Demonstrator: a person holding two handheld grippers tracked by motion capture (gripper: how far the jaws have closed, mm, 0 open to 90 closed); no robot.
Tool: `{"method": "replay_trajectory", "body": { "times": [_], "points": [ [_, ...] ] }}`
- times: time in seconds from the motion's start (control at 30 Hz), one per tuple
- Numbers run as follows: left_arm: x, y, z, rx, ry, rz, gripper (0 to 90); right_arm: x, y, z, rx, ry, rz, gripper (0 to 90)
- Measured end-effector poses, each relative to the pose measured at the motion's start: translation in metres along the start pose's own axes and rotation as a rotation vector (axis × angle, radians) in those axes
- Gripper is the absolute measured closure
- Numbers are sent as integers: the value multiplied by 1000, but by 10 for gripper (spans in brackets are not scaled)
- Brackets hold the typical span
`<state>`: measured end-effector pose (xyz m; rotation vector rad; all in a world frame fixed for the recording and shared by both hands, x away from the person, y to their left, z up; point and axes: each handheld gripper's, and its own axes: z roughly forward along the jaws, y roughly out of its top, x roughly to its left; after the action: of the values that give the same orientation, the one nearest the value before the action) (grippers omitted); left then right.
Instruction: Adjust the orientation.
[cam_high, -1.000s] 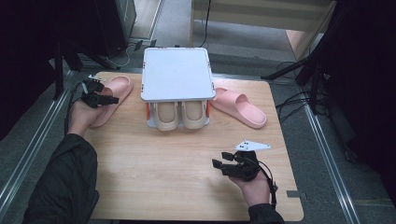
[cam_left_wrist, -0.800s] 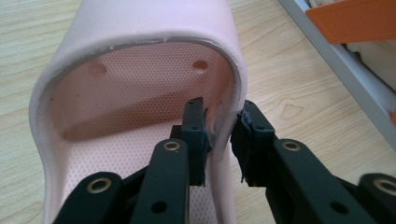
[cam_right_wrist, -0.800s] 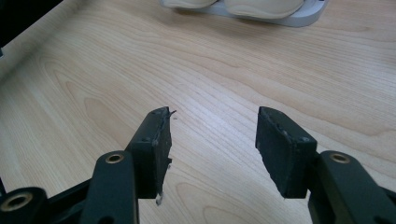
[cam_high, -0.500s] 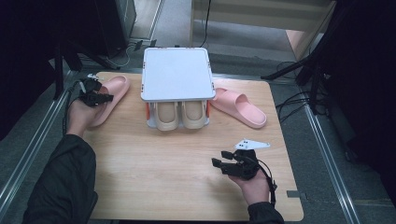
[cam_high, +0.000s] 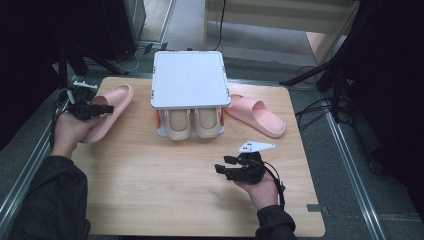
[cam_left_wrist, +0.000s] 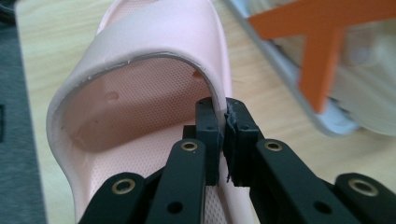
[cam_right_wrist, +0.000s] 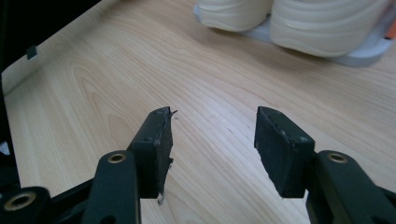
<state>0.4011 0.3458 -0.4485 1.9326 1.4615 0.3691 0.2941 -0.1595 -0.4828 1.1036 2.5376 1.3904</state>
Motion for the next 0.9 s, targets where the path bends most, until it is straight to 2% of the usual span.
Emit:
{"method": "replay_trajectory", "body": {
  "times": [0.07, 0.1, 0.17, 0.2, 0.23, 0.3, 0.37, 0.4, 0.43, 0.47, 0.5, 0.53, 0.57, 0.6, 0.7, 0.73, 0.83, 0.9],
  "points": [
    [-11, -10, -13, 0, -21, 0, 853, 1, 4, 3, 0, 14, -10, 476],
    [-11, -10, -13, 0, -21, 0, 852, 1, 4, 3, 0, 14, -10, 476],
    [-24, -21, -22, 13, -11, 23, 852, 1, 10, 6, -3, 23, -5, 469],
    [-28, -26, -26, 12, -13, 18, 852, 0, 11, 7, -5, 29, -4, 472],
    [-28, -26, -26, 12, -13, 18, 852, 0, 11, 7, -5, 29, -4, 472],
    [-37, -34, -32, 13, -26, 22, 852, 0, 14, 8, -11, 36, 5, 489],
    [-53, -44, -39, 19, -30, 38, 851, -1, 18, 9, -16, 40, 4, 488],
    [-53, -44, -39, 19, -30, 38, 851, -1, 18, 9, -16, 40, 4, 488],
    [-65, -49, -45, 14, -35, 57, 851, -1, 20, 10, -16, 48, 3, 488],
    [-65, -49, -45, 14, -35, 57, 851, -1, 20, 10, -16, 48, 3, 488],
    [-78, -54, -50, 1, -41, 77, 851, -1, 21, 10, -12, 48, 0, 488],
    [-78, -54, -50, 1, -41, 77, 851, -1, 21, 10, -12, 48, 0, 488],
    [-90, -59, -55, -7, -51, 101, 851, -1, 22, 11, -9, 46, -6, 488],
    [-90, -59, -55, -7, -51, 101, 851, -1, 22, 11, -9, 46, -6, 488],
    [-107, -66, -60, -10, -70, 133, 850, -1, 22, 12, -8, 46, -10, 489],
    [-118, -71, -62, -10, -89, 154, 850, -1, 22, 11, -7, 47, -12, 491],
    [-130, -75, -62, -11, -108, 173, 849, -1, 22, 11, -5, 44, -13, 494],
    [-141, -79, -61, -4, -129, 208, 849, -1, 22, 11, -1, 41, -16, 496]
  ]
}}
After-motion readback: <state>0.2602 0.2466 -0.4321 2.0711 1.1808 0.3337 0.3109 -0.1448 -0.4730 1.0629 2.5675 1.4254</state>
